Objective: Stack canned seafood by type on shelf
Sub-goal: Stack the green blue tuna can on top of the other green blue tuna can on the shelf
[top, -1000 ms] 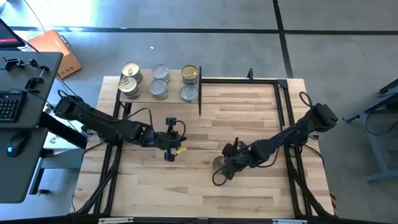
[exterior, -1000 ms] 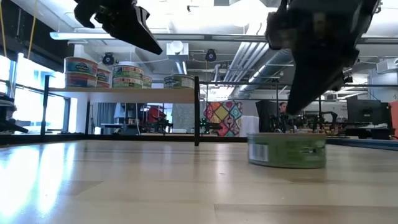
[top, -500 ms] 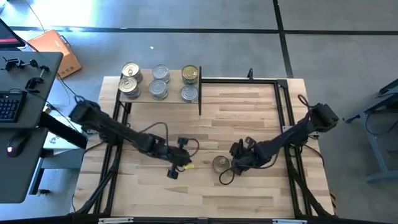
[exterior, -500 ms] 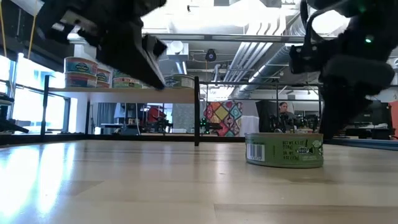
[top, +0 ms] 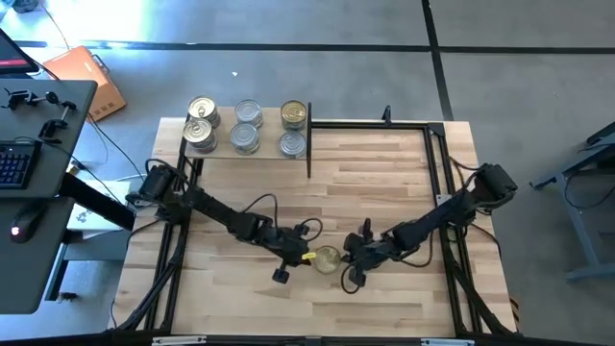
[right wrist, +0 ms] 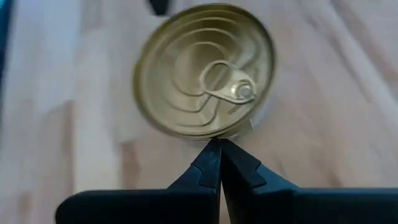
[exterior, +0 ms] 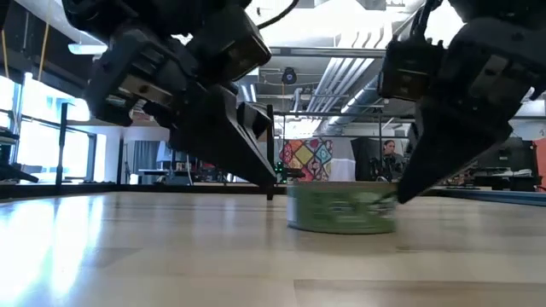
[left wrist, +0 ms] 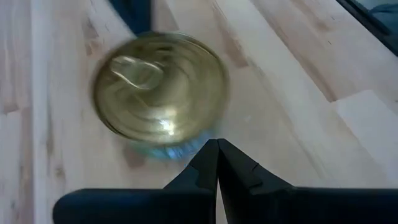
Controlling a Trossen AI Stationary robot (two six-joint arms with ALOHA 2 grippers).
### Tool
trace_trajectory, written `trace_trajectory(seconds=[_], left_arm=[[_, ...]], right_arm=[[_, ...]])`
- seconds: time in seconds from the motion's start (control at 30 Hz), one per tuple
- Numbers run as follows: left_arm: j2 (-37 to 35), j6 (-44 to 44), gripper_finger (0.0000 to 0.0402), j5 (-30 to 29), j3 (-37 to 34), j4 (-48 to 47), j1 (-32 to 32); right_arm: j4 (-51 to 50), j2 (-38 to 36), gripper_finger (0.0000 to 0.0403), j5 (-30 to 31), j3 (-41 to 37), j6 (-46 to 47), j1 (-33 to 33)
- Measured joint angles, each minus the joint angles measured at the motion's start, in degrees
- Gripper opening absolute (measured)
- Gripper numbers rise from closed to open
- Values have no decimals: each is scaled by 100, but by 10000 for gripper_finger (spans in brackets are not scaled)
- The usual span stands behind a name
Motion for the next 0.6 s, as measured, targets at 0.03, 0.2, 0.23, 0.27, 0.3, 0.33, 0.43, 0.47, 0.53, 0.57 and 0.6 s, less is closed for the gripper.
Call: trace_trajectory(seconds=[0.03, 0.2, 0.23, 0.27, 0.3, 0.33, 0.43, 0.47, 0.53, 0.57, 0.6], left_arm=[[0, 0, 0, 0, -1, 2, 19], [-21, 2, 0, 115, -1, -104, 121], [-24, 2, 0, 144, -1, -135, 152], [-30, 2, 0, 155, -1, -171, 182], [-34, 2, 0, 140, -1, -207, 214], [-37, 2, 0, 97, -1, -219, 247], [-109, 4, 0, -264, -1, -286, 326], [-158, 6, 0, -471, -1, -378, 342], [-315, 45, 0, -913, -1, -638, 361], [-415, 75, 0, -1106, -1, -770, 350], [-529, 104, 0, -1234, -1, -876, 339]], right_arm=[[229, 83, 1, -35, 0, -73, -6], [917, 394, 1, -122, 0, -284, 5], [977, 430, 1, -133, 0, -284, 5], [1027, 449, 1, -139, -1, -283, 3], [1089, 476, 1, -142, -2, -283, 6], [1151, 491, 1, -146, -2, -284, 12], [1315, 509, 1, -151, -4, -318, 24], [1362, 509, 1, -94, -4, -336, 22], [1525, 509, 1, 117, 3, -481, 27], [1587, 506, 1, 188, 15, -581, 30], [1618, 501, 1, 233, 17, -677, 47]])
